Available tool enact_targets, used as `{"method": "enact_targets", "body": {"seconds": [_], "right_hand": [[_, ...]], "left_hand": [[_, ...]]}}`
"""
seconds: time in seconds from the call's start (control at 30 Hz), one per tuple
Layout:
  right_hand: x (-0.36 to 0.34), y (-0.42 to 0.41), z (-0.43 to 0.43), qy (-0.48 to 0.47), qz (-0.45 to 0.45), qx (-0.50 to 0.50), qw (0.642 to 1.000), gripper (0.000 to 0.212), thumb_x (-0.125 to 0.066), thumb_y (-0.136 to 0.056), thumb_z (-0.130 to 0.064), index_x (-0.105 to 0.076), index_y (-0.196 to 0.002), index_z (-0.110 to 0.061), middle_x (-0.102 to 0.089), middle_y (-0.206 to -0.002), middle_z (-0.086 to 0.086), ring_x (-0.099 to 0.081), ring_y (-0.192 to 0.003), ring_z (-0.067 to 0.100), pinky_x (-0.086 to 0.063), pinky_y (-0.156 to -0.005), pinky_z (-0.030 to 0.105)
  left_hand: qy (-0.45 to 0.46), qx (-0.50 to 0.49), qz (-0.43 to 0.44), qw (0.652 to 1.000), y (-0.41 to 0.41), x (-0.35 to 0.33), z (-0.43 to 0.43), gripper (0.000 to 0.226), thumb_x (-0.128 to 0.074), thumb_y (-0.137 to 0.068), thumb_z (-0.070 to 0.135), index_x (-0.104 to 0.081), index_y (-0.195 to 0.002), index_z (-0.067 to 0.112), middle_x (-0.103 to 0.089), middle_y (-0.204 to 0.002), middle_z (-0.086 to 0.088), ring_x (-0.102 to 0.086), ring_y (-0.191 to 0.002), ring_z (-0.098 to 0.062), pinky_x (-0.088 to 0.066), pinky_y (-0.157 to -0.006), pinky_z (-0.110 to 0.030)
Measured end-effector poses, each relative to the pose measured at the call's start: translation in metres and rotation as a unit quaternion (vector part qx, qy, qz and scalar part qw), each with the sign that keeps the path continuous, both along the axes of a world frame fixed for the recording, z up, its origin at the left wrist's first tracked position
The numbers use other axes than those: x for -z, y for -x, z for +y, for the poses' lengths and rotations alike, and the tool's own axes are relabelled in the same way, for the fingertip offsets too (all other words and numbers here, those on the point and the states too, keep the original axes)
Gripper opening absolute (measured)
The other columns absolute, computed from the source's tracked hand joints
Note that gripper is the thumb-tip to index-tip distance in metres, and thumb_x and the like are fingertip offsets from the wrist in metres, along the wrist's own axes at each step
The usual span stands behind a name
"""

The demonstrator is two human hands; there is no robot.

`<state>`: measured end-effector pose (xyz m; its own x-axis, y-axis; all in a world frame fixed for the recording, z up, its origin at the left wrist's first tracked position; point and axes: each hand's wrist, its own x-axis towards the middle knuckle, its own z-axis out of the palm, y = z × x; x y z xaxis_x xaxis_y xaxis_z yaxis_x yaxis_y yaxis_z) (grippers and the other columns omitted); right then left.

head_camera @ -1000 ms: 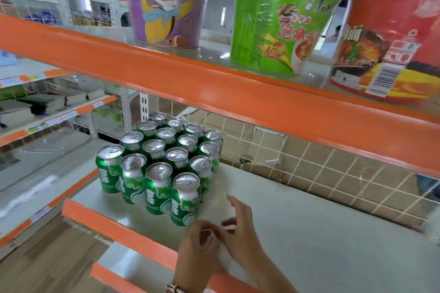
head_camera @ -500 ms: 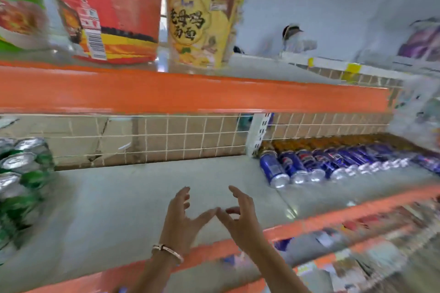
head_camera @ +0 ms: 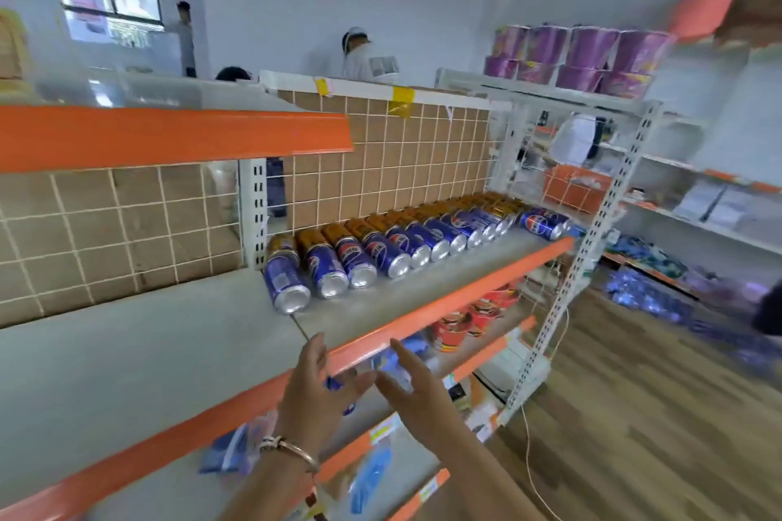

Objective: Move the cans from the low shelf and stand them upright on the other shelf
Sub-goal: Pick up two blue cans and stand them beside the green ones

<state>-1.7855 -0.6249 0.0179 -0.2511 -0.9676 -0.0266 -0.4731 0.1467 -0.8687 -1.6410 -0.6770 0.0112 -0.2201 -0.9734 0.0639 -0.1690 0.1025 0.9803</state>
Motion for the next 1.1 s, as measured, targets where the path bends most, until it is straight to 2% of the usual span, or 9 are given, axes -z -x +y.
{"method": "enact_targets", "body": {"seconds": [0.1, 0.2, 0.33, 0.4, 0.57, 0.67, 0.83, 0.97, 1.1], "right_hand": [[0.003, 0.032, 0.012, -0.004, -0.004, 0.032, 0.999, 0.060, -0.055, -0.094, -0.034, -0.029, -0.148, -0.025, -0.035, -0.151, -0.006, -0.031, -0.140, 0.010, -0.028, -0.105, 0.020], [0.009, 0.056, 0.013, -0.004, -0.022, 0.057, 0.998, 0.059, -0.057, -0.094, -0.033, -0.032, -0.147, -0.024, -0.036, -0.151, -0.003, -0.031, -0.140, 0.009, -0.029, -0.108, 0.023], [0.014, 0.080, 0.000, -0.010, -0.064, 0.073, 0.995, 0.061, -0.055, -0.094, -0.035, -0.028, -0.148, -0.026, -0.030, -0.153, -0.008, -0.028, -0.141, 0.009, -0.027, -0.105, 0.019], [0.014, 0.092, -0.015, -0.014, -0.060, 0.078, 0.995, 0.061, -0.054, -0.095, -0.034, -0.028, -0.149, -0.023, -0.032, -0.152, -0.005, -0.031, -0.140, 0.010, -0.028, -0.103, 0.018], [0.014, 0.118, -0.075, -0.005, -0.047, 0.086, 0.995, 0.058, -0.059, -0.093, -0.029, -0.037, -0.145, -0.019, -0.053, -0.138, 0.005, -0.051, -0.124, 0.019, -0.040, -0.096, 0.023], [0.011, 0.134, -0.119, 0.003, -0.038, 0.076, 0.996, 0.058, -0.062, -0.091, -0.028, -0.038, -0.143, -0.018, -0.048, -0.141, 0.001, -0.042, -0.133, 0.016, -0.035, -0.105, 0.023], [0.004, 0.153, -0.176, -0.018, -0.018, 0.038, 0.999, 0.066, -0.059, -0.088, -0.047, -0.034, -0.145, -0.023, -0.039, -0.148, -0.003, -0.036, -0.136, 0.011, -0.032, -0.112, 0.031], [0.007, 0.170, -0.208, -0.017, -0.025, 0.061, 0.998, 0.066, -0.066, -0.086, -0.038, -0.036, -0.143, -0.019, -0.037, -0.145, 0.004, -0.037, -0.134, 0.016, -0.034, -0.112, 0.036], [0.009, 0.189, -0.237, -0.040, 0.028, 0.056, 0.997, 0.066, -0.065, -0.088, -0.032, -0.034, -0.143, -0.015, -0.034, -0.144, 0.008, -0.043, -0.128, 0.021, -0.039, -0.108, 0.038]], "left_hand": [[0.006, 0.033, -0.002, 0.999, 0.036, 0.001, 0.006, 0.084, -0.082, -0.067, 0.020, -0.037, -0.137, 0.012, -0.047, -0.133, -0.008, -0.043, -0.130, -0.021, -0.036, -0.096, -0.024], [0.002, 0.052, -0.007, 0.999, 0.061, 0.002, 0.005, 0.090, -0.082, -0.068, 0.020, -0.031, -0.142, 0.012, -0.039, -0.145, -0.010, -0.039, -0.134, -0.021, -0.034, -0.106, -0.029], [-0.016, 0.059, -0.002, 0.998, 0.090, 0.002, -0.012, 0.095, -0.085, -0.063, 0.026, -0.032, -0.141, 0.012, -0.039, -0.146, -0.012, -0.040, -0.133, -0.019, -0.035, -0.105, -0.030], [-0.022, 0.063, -0.002, 0.998, 0.102, 0.003, -0.027, 0.099, -0.087, -0.059, 0.030, -0.033, -0.140, 0.010, -0.040, -0.145, -0.013, -0.041, -0.130, -0.017, -0.035, -0.103, -0.028], [-0.034, 0.049, 0.002, 0.998, 0.129, 0.004, -0.084, 0.089, -0.081, -0.069, 0.015, -0.030, -0.142, 0.010, -0.037, -0.147, -0.014, -0.037, -0.135, -0.022, -0.034, -0.106, -0.030], [-0.032, 0.039, 0.006, 0.999, 0.143, 0.001, -0.121, 0.083, -0.080, -0.071, 0.019, -0.034, -0.140, 0.014, -0.041, -0.144, -0.010, -0.040, -0.133, -0.021, -0.035, -0.106, -0.030], [-0.029, 0.006, -0.052, 0.998, 0.163, -0.006, -0.179, 0.069, -0.071, -0.079, 0.030, -0.037, -0.138, 0.017, -0.044, -0.142, -0.005, -0.044, -0.129, -0.020, -0.038, -0.107, -0.034], [-0.023, -0.009, -0.087, 0.996, 0.181, -0.010, -0.213, 0.063, -0.067, -0.082, 0.024, -0.039, -0.138, 0.015, -0.046, -0.141, -0.005, -0.045, -0.128, -0.020, -0.037, -0.105, -0.031], [0.019, -0.007, -0.177, 0.984, 0.199, -0.015, -0.228, 0.059, -0.062, -0.087, 0.025, -0.036, -0.140, 0.021, -0.038, -0.146, 0.000, -0.038, -0.134, -0.018, -0.032, -0.101, -0.024]]}}
